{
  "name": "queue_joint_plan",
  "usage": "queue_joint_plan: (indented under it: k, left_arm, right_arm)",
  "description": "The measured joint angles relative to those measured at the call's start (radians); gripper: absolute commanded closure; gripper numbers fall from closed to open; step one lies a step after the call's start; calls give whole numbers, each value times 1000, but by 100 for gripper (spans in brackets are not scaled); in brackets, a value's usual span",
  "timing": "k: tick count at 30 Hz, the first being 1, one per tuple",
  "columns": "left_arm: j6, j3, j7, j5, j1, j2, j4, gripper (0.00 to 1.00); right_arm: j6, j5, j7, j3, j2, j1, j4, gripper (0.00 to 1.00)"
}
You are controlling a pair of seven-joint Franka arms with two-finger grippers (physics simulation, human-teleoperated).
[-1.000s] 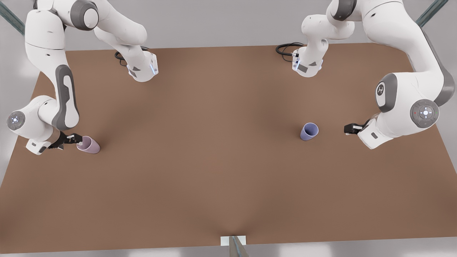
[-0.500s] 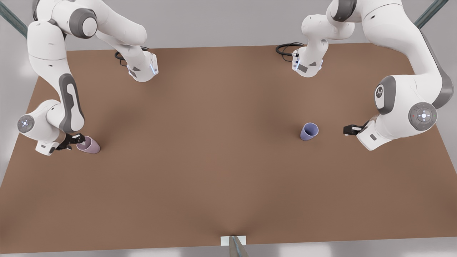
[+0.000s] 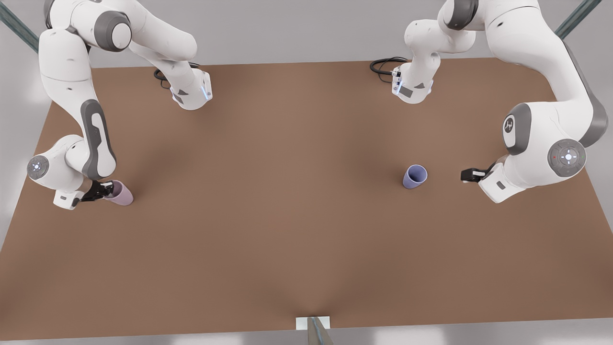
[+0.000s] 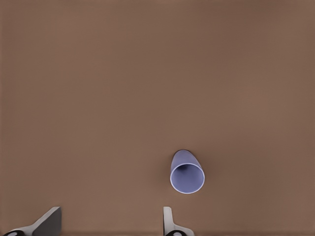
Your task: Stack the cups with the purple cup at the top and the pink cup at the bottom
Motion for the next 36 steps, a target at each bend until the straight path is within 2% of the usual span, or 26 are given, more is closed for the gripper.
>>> queue_joint_plan:
  k: [3,5,9,11,14,16,18,20,23,29,30,31,32,34,36]
  left_arm:
    - [-1,0,0,0,-1,-1,0,0]
    - [-1,0,0,-1,-1,-1,0,0]
    - [-2,0,1,-12,-2,-4,-2,0]
    - [0,1,2,-23,-3,-7,-11,0]
    - [29,4,3,-49,-3,-37,-90,0]
    - [70,4,3,-61,-4,-78,-180,0]
    - [121,3,4,-69,-4,-105,-263,0]
    - [201,0,5,-75,-4,-157,-409,0]
    - [349,-7,6,-79,-5,-195,-594,0]
    - [677,-13,8,-83,-8,-218,-873,0]
    - [721,-13,9,-84,-8,-220,-896,0]
    - [758,-13,9,-84,-8,-221,-913,0]
    - [790,-17,10,-84,-6,-222,-925,0]
    - [840,-21,11,-85,-7,-218,-939,0]
    - [875,-22,12,-86,-9,-208,-944,0]
  right_arm:
    - [-44,-1,13,57,-93,25,3,79]
    - [-91,-4,42,71,-156,125,13,79]
    - [-184,-4,178,81,-205,478,71,79]
    - [-215,-3,280,82,-178,668,142,79]
    - [-265,-1,461,91,-4,896,389,79]
    - [-317,0,600,156,214,958,691,79]
    - [-355,-1,740,178,429,1014,956,79]
    - [-380,-1,870,180,566,1044,1115,79]
    - [-406,-1,1045,175,646,1052,1202,79]
    - [-415,-1,1321,168,704,1054,1226,79]
    - [-413,-2,1358,167,713,1054,1226,73]
    - [-412,-3,1395,167,717,1054,1227,52]
    - [-412,-3,1429,167,718,1054,1227,36]
    - [-413,-5,1492,167,716,1053,1227,30]
    - [-417,-4,1548,167,711,1052,1226,29]
